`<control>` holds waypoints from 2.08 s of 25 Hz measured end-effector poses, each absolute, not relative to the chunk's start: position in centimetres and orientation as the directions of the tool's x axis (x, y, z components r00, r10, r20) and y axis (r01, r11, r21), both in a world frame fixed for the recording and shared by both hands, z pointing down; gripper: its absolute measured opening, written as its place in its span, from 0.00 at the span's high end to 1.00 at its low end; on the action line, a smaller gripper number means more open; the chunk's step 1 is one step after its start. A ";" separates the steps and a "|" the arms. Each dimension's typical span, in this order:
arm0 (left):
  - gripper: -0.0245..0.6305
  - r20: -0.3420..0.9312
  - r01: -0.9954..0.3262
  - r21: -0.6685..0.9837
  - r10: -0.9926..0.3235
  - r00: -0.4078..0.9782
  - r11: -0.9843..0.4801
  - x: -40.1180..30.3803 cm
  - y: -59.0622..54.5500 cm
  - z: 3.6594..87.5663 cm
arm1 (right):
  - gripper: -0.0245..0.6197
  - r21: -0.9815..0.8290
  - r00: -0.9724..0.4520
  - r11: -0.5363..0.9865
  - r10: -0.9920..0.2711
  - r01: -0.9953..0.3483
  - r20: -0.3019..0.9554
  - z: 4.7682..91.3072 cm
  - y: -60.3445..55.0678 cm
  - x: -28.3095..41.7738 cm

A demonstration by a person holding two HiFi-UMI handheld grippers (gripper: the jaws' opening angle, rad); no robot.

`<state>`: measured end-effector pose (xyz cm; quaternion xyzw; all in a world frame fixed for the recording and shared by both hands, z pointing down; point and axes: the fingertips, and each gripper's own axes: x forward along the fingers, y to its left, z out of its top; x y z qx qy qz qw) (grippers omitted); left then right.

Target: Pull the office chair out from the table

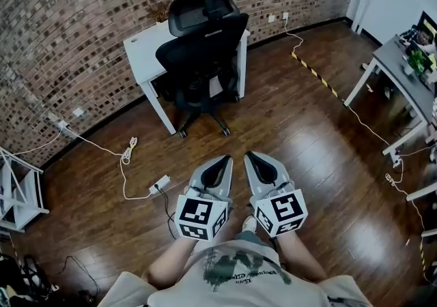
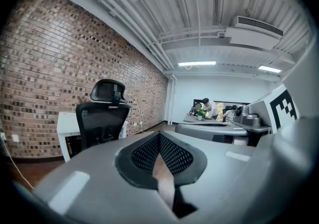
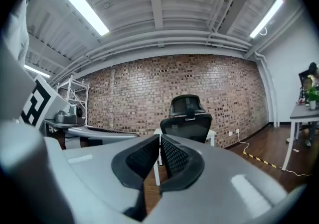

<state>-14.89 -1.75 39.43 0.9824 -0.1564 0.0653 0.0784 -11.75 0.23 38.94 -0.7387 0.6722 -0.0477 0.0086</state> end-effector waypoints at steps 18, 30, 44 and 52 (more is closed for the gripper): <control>0.94 0.115 -0.382 0.071 -0.372 0.921 -0.922 -3.4 -5.7 37.7 | 0.96 -0.053 -0.004 0.004 -1.000 -0.999 0.010 37.7 -4.3 -0.8; 0.94 0.117 -0.429 0.099 -0.417 0.901 -0.898 0.3 -12.0 38.9 | 0.96 -0.045 -0.040 0.038 -0.998 -0.998 0.041 38.6 -9.8 3.4; 0.94 0.117 -0.456 0.125 -0.443 0.889 -0.881 7.0 -23.8 38.4 | 0.96 -0.026 -0.092 0.091 -0.994 -0.996 0.051 37.9 -22.1 9.4; 0.94 0.124 -0.479 0.114 -0.465 0.876 -0.871 9.0 -30.1 38.2 | 0.94 -0.021 -0.121 0.120 -0.992 -0.993 0.035 37.2 -28.5 12.0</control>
